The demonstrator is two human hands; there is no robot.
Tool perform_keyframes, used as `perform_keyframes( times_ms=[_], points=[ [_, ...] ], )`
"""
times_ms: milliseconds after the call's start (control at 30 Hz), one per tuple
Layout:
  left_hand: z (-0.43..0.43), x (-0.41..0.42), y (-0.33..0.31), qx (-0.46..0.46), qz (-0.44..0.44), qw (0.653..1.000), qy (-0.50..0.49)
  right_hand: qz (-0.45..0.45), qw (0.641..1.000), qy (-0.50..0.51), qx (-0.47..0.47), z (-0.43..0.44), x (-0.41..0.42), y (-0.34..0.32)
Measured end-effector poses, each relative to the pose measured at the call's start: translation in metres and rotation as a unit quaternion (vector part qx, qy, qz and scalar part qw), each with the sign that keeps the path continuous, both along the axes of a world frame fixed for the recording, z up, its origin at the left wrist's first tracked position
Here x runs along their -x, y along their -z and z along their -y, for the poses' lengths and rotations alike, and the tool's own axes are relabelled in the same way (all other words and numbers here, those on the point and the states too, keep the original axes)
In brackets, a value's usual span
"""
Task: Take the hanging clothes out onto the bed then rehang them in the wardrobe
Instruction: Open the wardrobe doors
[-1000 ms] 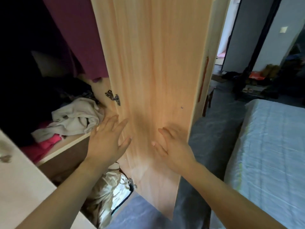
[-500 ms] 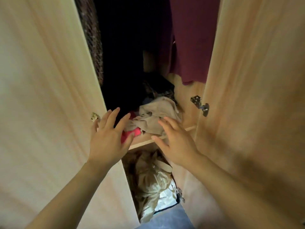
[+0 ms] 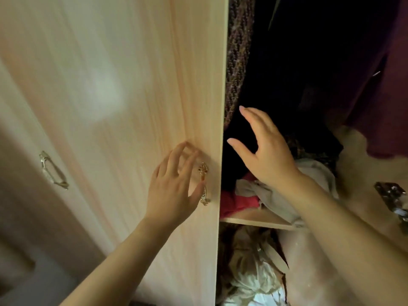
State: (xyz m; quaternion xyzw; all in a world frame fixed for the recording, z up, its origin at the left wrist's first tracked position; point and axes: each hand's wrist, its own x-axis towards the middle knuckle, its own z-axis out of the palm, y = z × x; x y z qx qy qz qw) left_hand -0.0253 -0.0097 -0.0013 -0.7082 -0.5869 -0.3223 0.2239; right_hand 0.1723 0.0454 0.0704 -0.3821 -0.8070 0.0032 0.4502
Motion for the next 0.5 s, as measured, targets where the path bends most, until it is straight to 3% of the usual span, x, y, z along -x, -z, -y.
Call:
perform_keyframes(
  times_ms=[233, 500],
  points=[
    [0.002, -0.034, 0.013, 0.068, 0.169, 0.983, -0.03, -0.068, 0.979, -0.171, -0.094, -0.039, 0.02, -0.033],
    [0.001, -0.055, 0.025, 0.077, 0.301, 0.95, -0.037, -0.104, 0.96, -0.228, -0.123, -0.052, 0.029, -0.026]
  ],
)
